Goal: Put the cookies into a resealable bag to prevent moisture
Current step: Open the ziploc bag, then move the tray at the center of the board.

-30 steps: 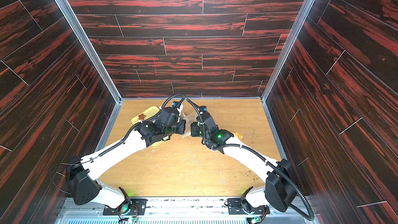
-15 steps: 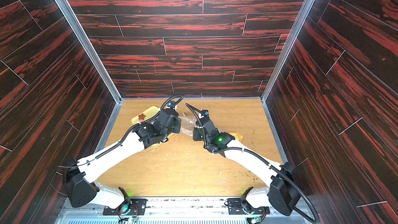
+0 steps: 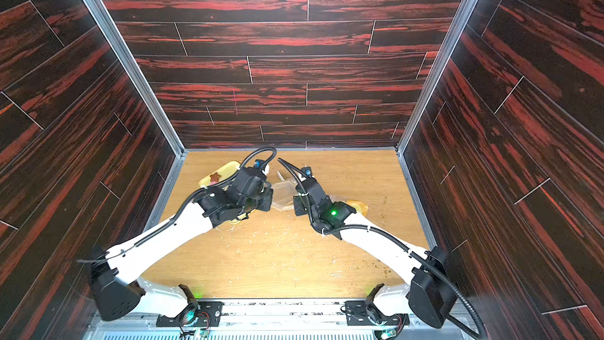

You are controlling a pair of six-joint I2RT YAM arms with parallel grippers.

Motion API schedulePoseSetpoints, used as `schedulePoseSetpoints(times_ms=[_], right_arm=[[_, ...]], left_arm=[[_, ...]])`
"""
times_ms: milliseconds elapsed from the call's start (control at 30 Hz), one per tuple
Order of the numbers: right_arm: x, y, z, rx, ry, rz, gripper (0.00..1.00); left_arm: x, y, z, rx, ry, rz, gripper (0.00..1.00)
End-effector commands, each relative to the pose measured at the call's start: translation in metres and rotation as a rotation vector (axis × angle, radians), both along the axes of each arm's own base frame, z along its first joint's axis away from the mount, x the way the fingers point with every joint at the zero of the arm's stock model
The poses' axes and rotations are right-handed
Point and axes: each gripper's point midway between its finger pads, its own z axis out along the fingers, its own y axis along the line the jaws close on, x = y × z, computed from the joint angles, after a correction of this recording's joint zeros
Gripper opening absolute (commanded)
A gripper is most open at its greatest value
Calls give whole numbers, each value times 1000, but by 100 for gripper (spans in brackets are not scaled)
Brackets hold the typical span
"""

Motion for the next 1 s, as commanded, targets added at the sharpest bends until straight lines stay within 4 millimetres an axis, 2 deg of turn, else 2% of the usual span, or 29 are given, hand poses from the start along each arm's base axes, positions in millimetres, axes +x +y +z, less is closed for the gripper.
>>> schedulePoseSetpoints(times_ms=[0,167,267,333,500,633,700,867,967], right_arm=[[2,40,21,77,-86,190,19],[-12,82,34,194,-125,410,34],[-17,95,42,252,-142,474,43],[-22,101,51,299,-159,515,49],[-41,116,74,423,-181,649,67],[-47,110,83,502,-187,669,72],[-37,105,68,469,-158,628,72],[-9,100,11,277,-109,538,74],[11,104,-18,184,-84,528,77]], left_arm=[[-22,19,19,-6,34,23,0],[-29,50,24,62,17,107,0],[-29,95,29,238,-34,245,0],[-31,117,30,322,-45,314,0],[-38,146,42,418,-73,402,0],[-45,175,46,523,-70,485,0],[-48,186,38,547,-39,503,0],[-59,206,5,575,92,517,0],[-66,224,0,665,118,553,0]])
